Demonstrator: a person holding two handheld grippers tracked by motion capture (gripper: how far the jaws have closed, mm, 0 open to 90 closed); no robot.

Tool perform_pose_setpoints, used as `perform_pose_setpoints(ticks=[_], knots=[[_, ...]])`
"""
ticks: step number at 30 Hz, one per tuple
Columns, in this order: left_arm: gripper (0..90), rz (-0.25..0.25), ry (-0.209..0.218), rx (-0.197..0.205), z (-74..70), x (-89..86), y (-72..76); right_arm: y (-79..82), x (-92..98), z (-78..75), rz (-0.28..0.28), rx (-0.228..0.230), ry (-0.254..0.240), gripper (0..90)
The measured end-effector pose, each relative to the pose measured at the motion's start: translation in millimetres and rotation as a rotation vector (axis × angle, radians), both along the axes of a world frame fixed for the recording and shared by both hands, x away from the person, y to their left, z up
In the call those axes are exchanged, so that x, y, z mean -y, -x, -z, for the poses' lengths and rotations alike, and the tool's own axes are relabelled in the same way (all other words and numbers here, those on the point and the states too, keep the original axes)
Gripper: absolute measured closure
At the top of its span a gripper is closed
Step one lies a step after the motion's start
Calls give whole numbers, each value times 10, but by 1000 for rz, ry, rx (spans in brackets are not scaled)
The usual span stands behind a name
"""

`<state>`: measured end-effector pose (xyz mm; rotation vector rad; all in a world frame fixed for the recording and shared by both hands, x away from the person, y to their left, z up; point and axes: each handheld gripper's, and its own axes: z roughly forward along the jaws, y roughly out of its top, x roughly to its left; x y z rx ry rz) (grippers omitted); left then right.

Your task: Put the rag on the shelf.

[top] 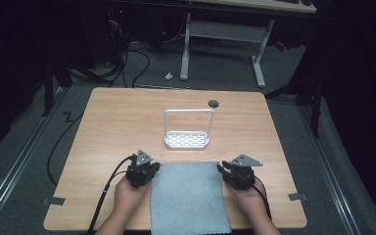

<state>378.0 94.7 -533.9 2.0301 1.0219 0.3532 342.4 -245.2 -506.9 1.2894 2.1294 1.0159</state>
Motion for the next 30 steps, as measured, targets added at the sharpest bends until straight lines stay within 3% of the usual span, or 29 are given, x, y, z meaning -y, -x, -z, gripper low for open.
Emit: perform_pose_setpoints(ticks=[7,10,12,15,17,25,30], knots=[[878,-1,15,-8,-1,-16,-8,-287,-65,175,41,-61,10,610],[878,0,14,-5,-2,-15,-5,-299,-80,192,38,-62,3,613],[878,-1,19,-9,-1,-18,-8,-285,-115,224,26,-66,32,623],[878,-3,20,-11,0,-18,-10,-268,-117,236,36,-57,22,627],[878,-5,24,-16,2,-21,-15,-270,-105,236,39,-61,7,657],[878,-3,32,-24,3,-31,-21,-248,-148,238,6,-47,36,886],[878,-16,48,-12,-2,-52,-10,-262,-123,235,4,-70,-6,892]])
